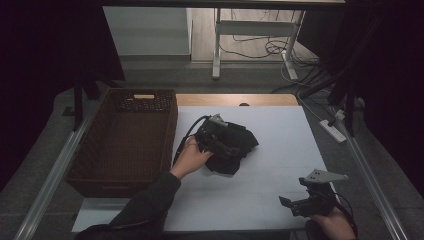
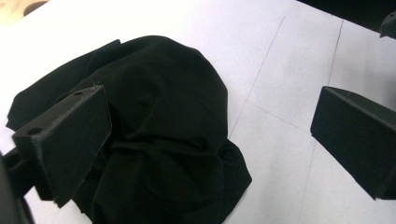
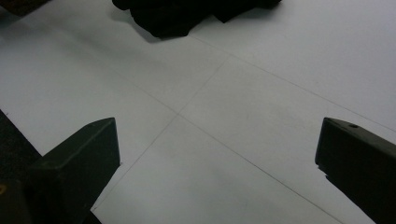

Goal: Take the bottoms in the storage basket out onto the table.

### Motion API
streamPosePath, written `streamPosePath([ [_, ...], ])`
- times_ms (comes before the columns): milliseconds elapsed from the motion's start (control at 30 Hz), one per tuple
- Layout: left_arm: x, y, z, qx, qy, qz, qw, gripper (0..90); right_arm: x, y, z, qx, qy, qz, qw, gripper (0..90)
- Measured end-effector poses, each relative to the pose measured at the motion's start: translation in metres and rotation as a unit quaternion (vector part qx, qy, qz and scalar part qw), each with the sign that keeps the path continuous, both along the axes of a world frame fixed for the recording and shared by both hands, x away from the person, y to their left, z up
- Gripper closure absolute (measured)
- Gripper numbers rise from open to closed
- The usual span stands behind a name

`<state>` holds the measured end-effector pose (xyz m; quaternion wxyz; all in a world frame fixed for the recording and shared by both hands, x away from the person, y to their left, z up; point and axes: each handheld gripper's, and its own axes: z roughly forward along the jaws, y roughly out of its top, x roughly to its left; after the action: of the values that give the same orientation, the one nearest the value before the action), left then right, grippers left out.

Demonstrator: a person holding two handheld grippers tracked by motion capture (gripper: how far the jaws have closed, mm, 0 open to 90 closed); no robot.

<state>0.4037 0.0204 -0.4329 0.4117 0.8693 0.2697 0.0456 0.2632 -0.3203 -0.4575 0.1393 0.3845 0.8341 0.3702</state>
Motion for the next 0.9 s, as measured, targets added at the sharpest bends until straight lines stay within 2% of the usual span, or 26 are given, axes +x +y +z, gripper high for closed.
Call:
streamPosePath([
  [133,-0.003,0.004,0.002,-0.007,0.000,-0.002,1.0000,0.0,0.000,0.000,0.000,-0.001,0.000,0.000,1.0000,0.3],
  [433,-0.009,0.012,0.004,-0.005,-0.003,-0.007,1.0000,0.0,0.000,0.000,0.000,-0.002,0.001,0.000,1.0000,0.3],
  [633,-0.013,0.016,0.004,-0.016,0.002,-0.010,0.9998,0.0,0.000,0.000,0.000,-0.002,0.000,0.000,1.0000,0.3],
  [767,-0.015,0.021,0.005,-0.015,0.003,-0.012,0.9998,0.0,0.000,0.000,0.000,-0.002,-0.001,0.000,1.0000,0.3],
  [900,-0.015,0.027,0.006,-0.027,0.005,-0.014,0.9995,0.0,0.000,0.000,0.000,-0.002,-0.002,0.001,1.0000,0.3],
])
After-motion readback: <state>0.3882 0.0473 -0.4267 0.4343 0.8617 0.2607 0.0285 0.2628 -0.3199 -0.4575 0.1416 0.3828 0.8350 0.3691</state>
